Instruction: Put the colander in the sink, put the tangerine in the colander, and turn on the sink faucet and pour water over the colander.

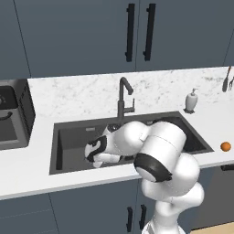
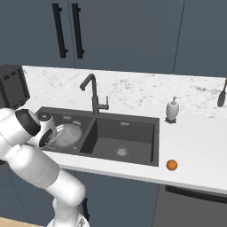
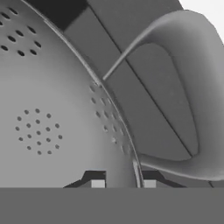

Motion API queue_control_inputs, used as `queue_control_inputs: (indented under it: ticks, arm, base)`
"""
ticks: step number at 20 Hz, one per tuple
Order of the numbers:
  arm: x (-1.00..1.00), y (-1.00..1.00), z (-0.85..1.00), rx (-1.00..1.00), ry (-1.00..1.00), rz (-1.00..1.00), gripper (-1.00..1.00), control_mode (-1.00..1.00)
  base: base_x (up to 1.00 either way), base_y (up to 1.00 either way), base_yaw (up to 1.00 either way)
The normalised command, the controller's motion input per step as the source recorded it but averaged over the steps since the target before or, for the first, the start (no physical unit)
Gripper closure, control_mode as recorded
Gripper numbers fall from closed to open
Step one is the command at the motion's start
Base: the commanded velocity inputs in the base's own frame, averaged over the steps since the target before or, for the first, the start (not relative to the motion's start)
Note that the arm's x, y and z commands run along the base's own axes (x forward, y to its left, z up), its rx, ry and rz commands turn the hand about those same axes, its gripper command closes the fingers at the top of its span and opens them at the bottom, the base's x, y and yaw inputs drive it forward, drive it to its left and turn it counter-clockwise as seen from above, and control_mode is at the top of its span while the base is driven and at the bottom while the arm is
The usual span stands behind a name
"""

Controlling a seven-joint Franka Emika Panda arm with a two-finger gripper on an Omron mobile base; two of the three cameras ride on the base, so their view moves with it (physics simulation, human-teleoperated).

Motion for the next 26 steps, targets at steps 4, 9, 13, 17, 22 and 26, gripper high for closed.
queue_control_inputs:
  ticks: [4,9,13,17,22,26]
  arm:
    - [0.25,0.75,0.09,-0.01,0.01,-0.32,1.00,-1.00]
    - [0.51,0.93,0.00,-0.01,0.00,-0.31,1.00,-1.00]
    - [0.59,0.92,0.00,-0.02,0.00,-0.32,1.00,-1.00]
    - [0.51,0.98,-0.07,-0.07,0.00,-0.37,1.00,-1.00]
    - [0.32,1.00,-0.01,-0.08,0.00,-0.42,1.00,-1.00]
    - [0.34,1.00,0.09,-0.06,0.00,-0.45,1.00,-1.00]
  base:
    - [0.00,0.00,0.00]
    - [0.00,0.00,0.00]
    - [0.00,0.00,0.00]
    - [0.00,0.00,0.00]
    - [0.00,0.00,0.00]
    - [0.00,0.00,0.00]
